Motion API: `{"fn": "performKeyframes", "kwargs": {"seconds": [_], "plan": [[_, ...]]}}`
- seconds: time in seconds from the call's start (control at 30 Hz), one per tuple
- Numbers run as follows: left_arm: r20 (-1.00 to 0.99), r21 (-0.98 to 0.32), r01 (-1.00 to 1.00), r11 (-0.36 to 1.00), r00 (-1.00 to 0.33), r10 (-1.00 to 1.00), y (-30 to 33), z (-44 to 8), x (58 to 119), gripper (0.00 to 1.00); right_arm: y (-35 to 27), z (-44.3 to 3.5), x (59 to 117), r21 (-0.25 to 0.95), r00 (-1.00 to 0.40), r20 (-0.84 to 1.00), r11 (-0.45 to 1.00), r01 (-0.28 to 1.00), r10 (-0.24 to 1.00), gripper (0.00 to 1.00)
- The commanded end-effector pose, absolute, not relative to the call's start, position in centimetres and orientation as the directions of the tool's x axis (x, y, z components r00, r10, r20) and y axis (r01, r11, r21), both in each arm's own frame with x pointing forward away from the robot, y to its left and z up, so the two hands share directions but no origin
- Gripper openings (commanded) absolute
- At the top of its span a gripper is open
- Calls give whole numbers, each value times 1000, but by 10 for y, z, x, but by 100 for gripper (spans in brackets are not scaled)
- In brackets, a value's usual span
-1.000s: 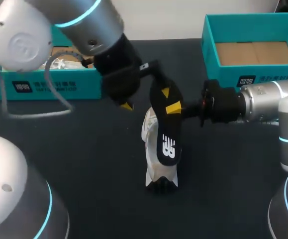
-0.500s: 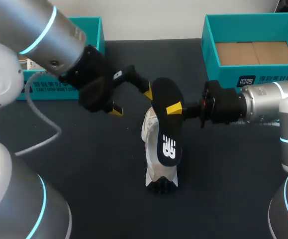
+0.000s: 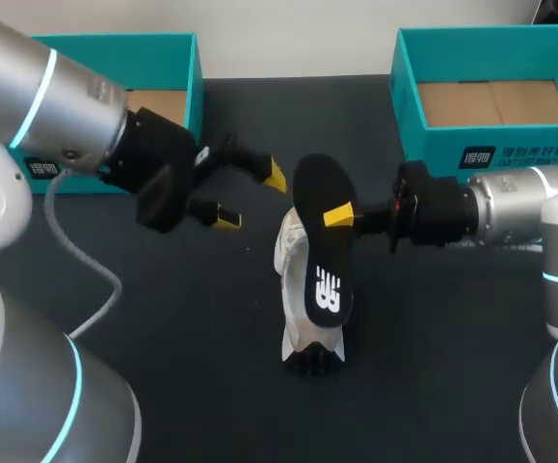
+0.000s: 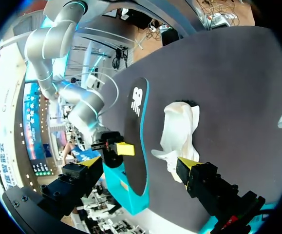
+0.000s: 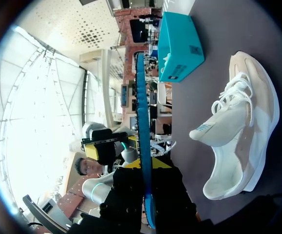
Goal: Take the shoe out of the shoebox, open the shoe tongue, remove and reinsert the insole, then place the shoe into the shoebox
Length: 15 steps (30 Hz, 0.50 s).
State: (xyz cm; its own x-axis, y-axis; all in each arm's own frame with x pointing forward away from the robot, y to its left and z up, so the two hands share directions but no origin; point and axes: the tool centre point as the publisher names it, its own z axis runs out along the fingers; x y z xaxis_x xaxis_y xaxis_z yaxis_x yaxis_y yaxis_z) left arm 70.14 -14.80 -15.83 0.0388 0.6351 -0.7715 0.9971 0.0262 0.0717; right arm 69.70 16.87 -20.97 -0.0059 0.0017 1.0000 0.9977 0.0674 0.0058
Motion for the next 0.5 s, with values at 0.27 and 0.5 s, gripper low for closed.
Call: {"fn": "performKeyframes", "kwargs": {"seconds": [0.27, 0.5], "plan": [[-956, 95, 988, 120, 57, 288, -140, -194, 705, 100, 176, -211, 697, 7, -6, 1000, 65, 998, -13, 0], [-983, 68, 986, 152, 40, 180, -150, -206, 711, 100, 182, -207, 694, 1, 1, 1000, 72, 997, -27, 0]]}}
